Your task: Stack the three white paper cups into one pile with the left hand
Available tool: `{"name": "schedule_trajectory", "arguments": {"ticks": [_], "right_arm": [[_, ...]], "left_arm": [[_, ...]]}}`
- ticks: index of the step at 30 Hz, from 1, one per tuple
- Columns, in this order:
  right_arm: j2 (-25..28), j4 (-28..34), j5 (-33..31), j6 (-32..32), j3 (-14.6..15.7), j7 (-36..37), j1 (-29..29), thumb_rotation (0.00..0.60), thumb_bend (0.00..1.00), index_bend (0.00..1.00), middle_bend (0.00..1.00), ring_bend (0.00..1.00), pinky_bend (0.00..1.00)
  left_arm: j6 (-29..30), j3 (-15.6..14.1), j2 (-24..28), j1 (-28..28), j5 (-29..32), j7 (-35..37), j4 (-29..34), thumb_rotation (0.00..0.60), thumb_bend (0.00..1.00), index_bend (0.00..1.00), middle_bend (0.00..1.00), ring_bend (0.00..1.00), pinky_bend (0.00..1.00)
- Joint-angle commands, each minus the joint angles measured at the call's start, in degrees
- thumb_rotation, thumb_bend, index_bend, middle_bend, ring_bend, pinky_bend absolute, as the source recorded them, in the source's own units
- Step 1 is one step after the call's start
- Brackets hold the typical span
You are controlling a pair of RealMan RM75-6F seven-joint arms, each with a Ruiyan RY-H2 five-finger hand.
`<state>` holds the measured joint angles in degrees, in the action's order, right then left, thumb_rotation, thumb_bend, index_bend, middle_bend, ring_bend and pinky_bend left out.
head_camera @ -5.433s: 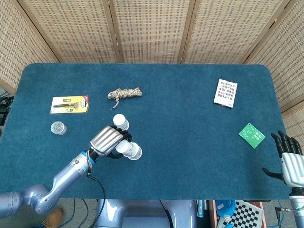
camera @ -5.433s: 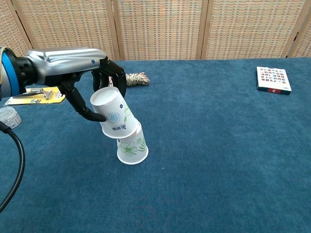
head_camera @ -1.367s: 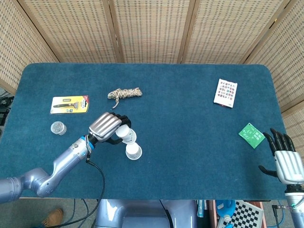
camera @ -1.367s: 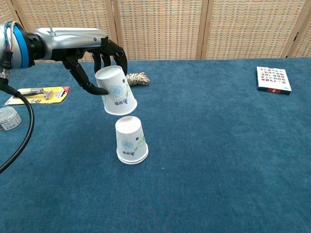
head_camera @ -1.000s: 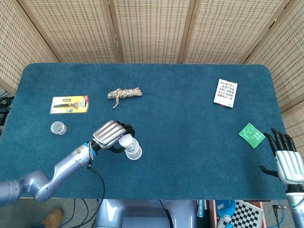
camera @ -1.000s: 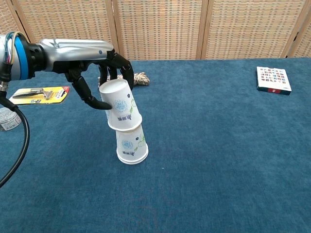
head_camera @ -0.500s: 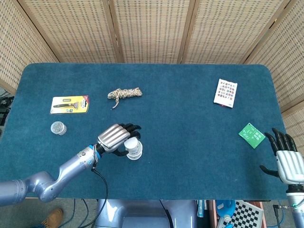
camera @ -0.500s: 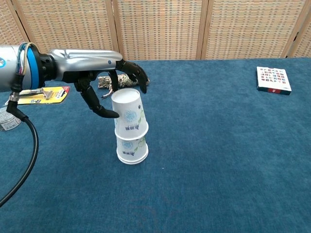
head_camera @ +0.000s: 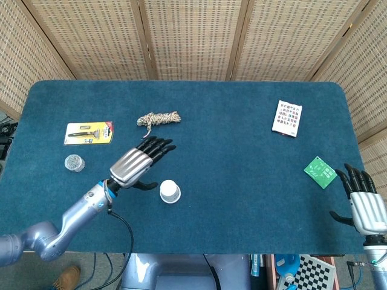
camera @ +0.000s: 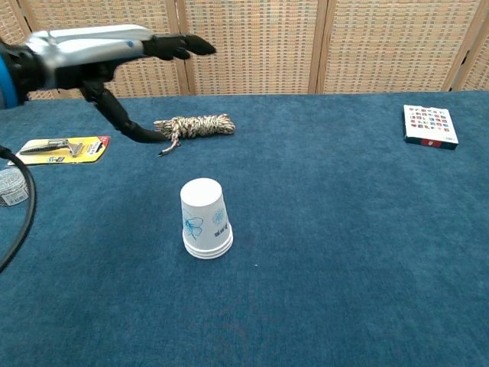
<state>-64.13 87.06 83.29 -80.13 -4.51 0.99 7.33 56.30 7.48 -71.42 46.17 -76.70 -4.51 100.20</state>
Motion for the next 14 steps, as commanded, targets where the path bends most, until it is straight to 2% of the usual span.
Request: {"name": "schedule_trajectory", "arguments": {"ticks": [1,4,6,10,14], "right_arm": [[-0.1,0.0,0.1,0.0,0.1,-0.1,0.0,0.600,0.00,0.13,0.00,0.00,0.00],[-0.2,0.0,0.2,0.3,0.2,-0.2,0.1,0.600,0.00,0.13,0.00,0.00,0.00],[-0.3,0.1,0.3,0.4,0.4,-0.4,0.1,0.600,0.00,0.13,0.00,0.00,0.00],[-0.4,0.5,1.2,0.1,0.7,-0.9,0.2,0.600,0.00,0.13,0.00,0.00,0.00],[-0.4,1.0,2.1,-0.2,1.1,-1.4,0.1,0.600,0.00,0.13,0.00,0.00,0.00]], "left_arm": [[11.0,-2.6,5.5,-9.2,1.2,-2.7,2.8,0.600,0.24,0.00,0.00,0.00,0.00],[22.5,-4.5,6.3,-18.0,6.6,-10.0,3.0,0.600,0.24,0.00,0.00,0.00,0.00],[26.8,-5.4,6.0,-22.4,9.2,-10.0,2.6,0.600,0.24,0.00,0.00,0.00,0.00],[31.2,-6.6,6.0,-29.0,10.2,-2.9,0.2,0.600,0.23,0.00,0.00,0.00,0.00],[32.3,-7.9,6.5,-32.0,7.8,0.6,-2.2,0.600,0.23,0.00,0.00,0.00,0.00]]}}
